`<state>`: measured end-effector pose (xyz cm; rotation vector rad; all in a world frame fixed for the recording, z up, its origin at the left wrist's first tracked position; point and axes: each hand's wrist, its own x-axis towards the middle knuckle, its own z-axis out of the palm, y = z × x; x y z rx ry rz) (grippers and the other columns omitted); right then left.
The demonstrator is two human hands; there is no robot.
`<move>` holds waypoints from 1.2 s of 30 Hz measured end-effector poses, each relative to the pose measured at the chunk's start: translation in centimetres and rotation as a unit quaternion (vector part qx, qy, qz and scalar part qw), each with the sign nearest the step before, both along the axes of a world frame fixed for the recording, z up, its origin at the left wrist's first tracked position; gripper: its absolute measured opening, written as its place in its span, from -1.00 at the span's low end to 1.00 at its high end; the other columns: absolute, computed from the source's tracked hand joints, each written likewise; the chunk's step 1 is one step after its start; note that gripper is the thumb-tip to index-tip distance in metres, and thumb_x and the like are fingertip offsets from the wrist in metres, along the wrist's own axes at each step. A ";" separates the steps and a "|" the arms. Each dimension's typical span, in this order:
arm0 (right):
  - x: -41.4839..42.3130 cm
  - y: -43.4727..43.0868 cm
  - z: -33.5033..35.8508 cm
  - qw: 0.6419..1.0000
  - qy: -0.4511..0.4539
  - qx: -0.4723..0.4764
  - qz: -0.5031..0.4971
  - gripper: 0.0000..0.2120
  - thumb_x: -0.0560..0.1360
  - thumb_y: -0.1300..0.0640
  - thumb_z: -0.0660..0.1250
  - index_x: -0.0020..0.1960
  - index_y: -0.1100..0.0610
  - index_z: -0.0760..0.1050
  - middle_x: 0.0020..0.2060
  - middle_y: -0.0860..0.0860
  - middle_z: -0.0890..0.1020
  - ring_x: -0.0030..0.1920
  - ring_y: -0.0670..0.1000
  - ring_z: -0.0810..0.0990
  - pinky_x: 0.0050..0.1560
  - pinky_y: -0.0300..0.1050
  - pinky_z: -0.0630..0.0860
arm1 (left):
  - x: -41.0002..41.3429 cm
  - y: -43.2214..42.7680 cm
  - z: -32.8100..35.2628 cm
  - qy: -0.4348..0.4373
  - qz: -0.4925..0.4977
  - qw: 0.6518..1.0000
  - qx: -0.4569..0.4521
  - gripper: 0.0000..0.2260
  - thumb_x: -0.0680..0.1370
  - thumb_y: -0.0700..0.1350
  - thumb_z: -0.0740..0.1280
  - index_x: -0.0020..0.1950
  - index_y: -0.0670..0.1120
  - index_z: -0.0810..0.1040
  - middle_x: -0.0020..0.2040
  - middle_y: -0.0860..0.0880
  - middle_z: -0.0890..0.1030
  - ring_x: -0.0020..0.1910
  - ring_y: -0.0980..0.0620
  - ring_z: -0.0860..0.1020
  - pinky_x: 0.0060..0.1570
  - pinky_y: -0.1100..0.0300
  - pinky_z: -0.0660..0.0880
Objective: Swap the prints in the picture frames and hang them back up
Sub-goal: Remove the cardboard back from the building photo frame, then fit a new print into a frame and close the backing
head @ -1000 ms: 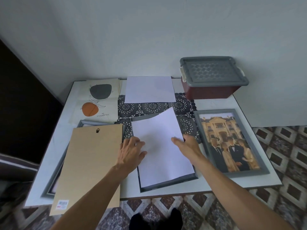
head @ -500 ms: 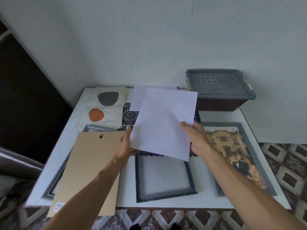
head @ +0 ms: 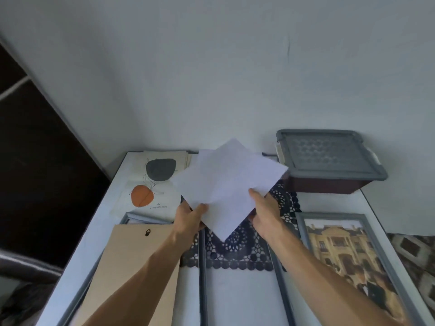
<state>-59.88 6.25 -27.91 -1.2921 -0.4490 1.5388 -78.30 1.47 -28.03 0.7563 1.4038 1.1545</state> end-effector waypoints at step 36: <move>-0.6 8.6 -6.3 0.706 -0.687 -0.087 0.151 -0.57 0.52 0.01 0.38 0.34 0.04 0.39 0.43 0.24 0.08 0.24 0.29 0.40 0.21 0.14 0.46 | -5.9 18.7 -6.5 0.527 -0.147 0.837 -0.009 -0.42 0.54 0.02 0.41 0.46 -0.10 0.25 0.38 -0.19 0.32 0.34 -0.22 0.38 0.29 -0.06 0.41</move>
